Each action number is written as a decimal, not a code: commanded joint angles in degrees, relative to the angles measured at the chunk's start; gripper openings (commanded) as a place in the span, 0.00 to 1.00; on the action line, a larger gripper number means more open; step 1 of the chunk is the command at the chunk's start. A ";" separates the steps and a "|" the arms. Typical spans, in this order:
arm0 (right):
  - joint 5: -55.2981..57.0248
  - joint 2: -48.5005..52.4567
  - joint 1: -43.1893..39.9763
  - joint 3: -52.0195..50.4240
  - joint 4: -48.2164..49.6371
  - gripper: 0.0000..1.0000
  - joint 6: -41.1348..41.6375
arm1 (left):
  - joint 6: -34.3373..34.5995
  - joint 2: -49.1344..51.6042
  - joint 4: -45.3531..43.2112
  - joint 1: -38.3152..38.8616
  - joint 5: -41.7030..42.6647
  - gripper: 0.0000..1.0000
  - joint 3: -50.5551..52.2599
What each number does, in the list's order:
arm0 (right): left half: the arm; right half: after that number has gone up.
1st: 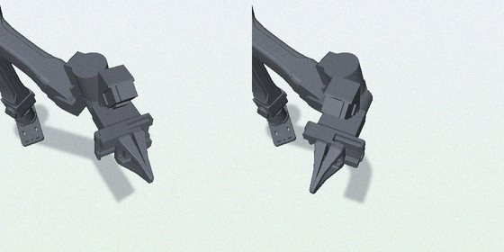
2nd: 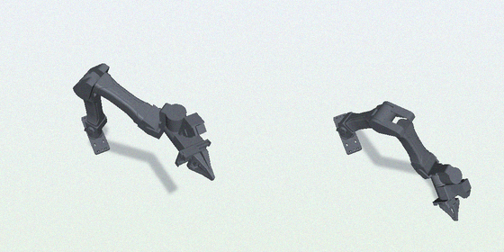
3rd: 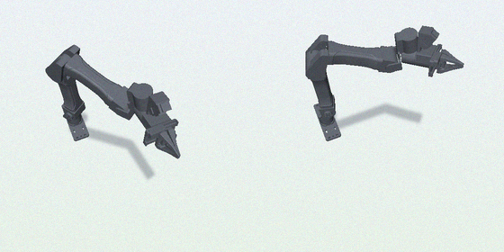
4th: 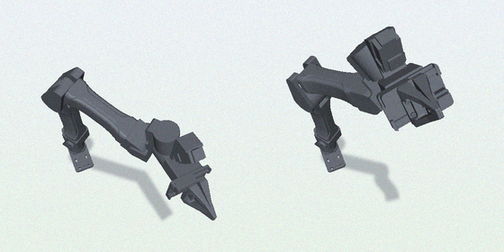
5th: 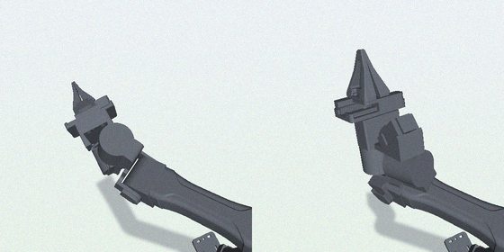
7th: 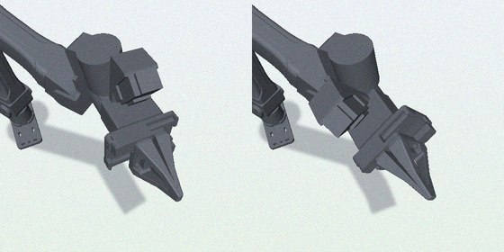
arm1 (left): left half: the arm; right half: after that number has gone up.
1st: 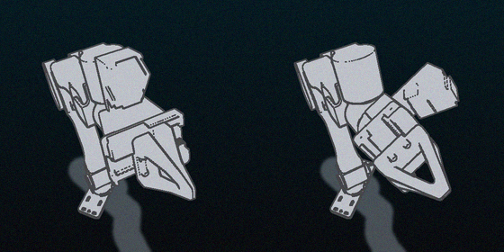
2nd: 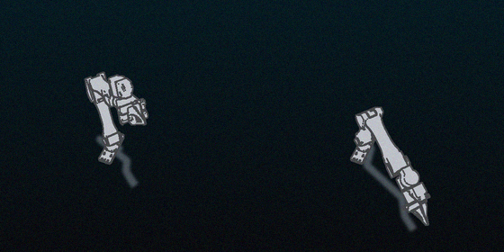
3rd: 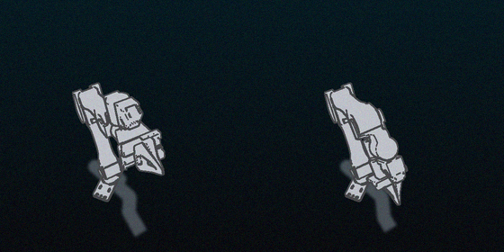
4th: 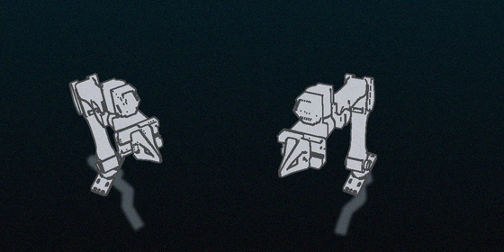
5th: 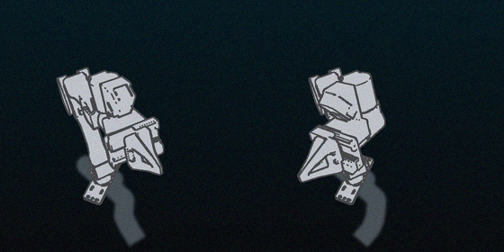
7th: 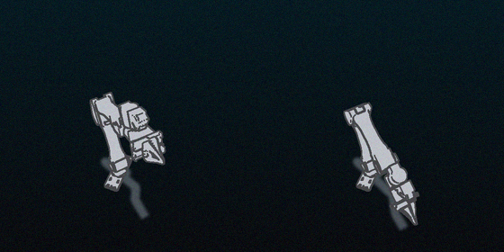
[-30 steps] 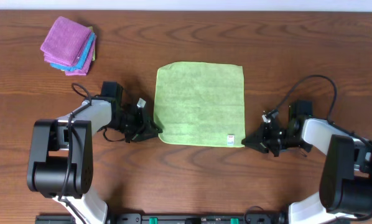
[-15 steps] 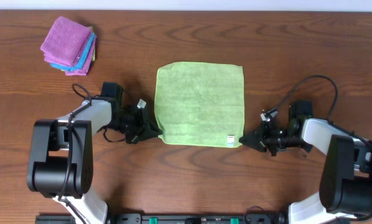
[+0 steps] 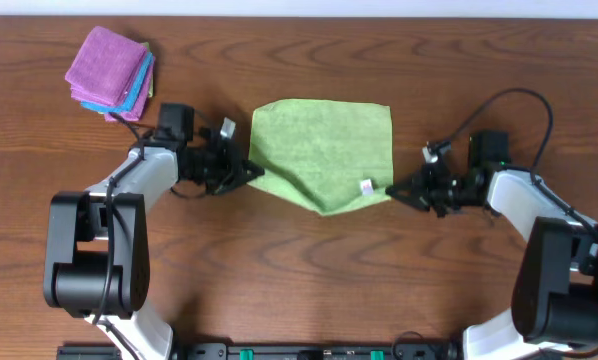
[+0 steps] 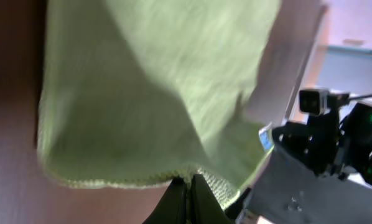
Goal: Fold the cloth
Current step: 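Lift the near edge with both grippers and fold it toward the far edge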
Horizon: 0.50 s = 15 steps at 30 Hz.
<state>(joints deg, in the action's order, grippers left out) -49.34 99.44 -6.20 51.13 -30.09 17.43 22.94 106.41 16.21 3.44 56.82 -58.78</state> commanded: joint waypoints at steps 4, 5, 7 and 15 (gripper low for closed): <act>5.35 -0.24 2.86 3.15 5.92 0.02 5.07 | 4.55 0.92 -4.76 -0.04 -6.60 0.06 -3.13; 6.54 -0.04 3.02 3.34 7.78 0.02 5.92 | 4.57 1.42 -5.57 -0.04 -7.32 0.06 -3.96; 7.61 0.35 3.02 3.41 10.40 0.02 7.45 | 4.57 2.71 -5.90 -0.04 -9.31 0.06 -5.88; 7.52 5.66 3.37 7.89 17.51 0.01 10.80 | 4.48 13.33 -4.52 -0.22 -9.20 0.06 -18.62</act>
<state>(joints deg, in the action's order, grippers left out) -42.09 102.56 -3.60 55.99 -12.78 26.52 27.22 117.05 10.90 3.44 48.60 -73.97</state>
